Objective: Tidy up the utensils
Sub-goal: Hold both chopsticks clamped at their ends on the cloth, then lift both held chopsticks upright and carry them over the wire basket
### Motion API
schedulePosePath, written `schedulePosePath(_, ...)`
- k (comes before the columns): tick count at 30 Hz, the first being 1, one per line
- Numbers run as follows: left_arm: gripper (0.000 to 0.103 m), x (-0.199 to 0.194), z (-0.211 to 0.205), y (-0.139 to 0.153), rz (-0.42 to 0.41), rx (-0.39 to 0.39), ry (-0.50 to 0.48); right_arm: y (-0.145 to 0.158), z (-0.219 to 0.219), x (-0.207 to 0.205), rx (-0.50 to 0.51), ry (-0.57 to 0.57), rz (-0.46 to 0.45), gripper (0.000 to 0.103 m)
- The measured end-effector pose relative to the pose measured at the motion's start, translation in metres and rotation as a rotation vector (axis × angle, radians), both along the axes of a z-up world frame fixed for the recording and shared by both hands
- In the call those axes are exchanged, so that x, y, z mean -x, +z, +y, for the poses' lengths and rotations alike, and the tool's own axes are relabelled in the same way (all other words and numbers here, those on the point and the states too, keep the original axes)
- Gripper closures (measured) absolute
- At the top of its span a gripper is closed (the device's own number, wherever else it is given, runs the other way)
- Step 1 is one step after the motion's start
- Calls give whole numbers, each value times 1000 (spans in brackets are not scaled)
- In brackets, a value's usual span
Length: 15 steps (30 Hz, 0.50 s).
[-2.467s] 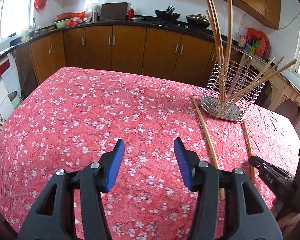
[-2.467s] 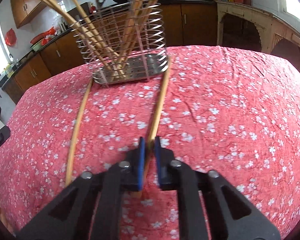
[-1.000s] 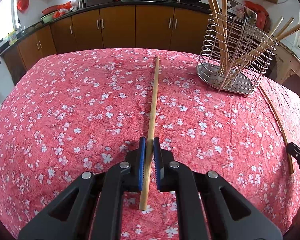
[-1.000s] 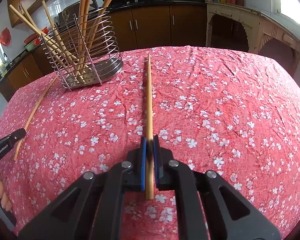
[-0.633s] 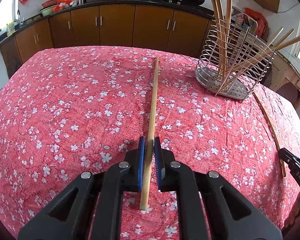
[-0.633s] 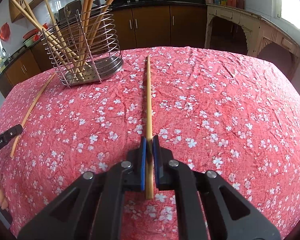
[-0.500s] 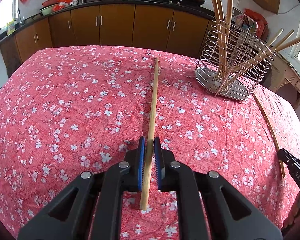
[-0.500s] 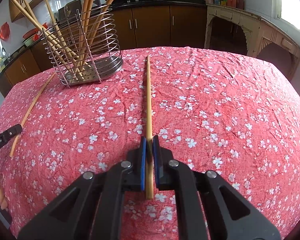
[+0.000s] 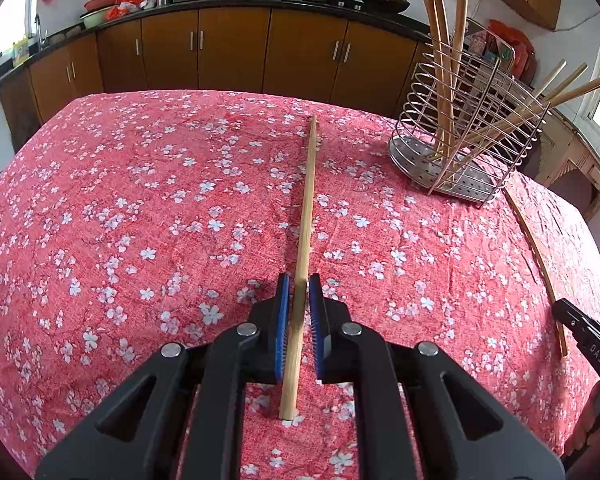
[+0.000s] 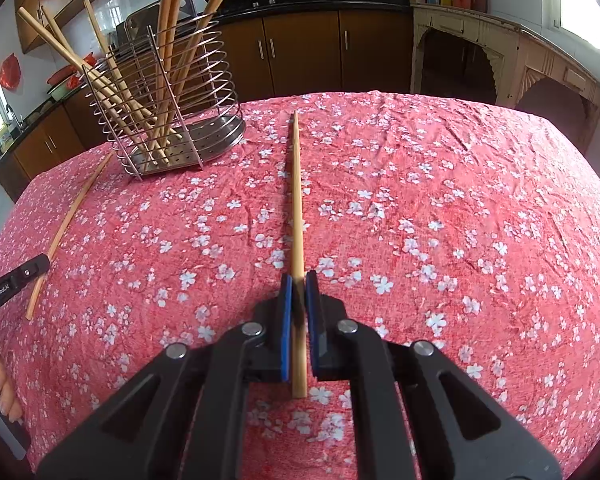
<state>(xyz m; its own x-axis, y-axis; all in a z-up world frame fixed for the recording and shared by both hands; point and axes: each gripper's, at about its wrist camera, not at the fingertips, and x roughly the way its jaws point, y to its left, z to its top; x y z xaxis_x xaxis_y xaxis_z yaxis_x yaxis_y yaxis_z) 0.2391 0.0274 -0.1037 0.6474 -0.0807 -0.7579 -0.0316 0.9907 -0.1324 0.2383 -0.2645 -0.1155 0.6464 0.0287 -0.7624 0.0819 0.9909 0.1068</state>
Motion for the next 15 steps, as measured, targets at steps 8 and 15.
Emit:
schedulePosePath(8,78,3,-16,1,4,-77,-46,2,4,5,16,-2,1,93)
schedulePosePath(15,86,18,-19,0,7,-104,-40,3,2,20,-6,-1,-2,95)
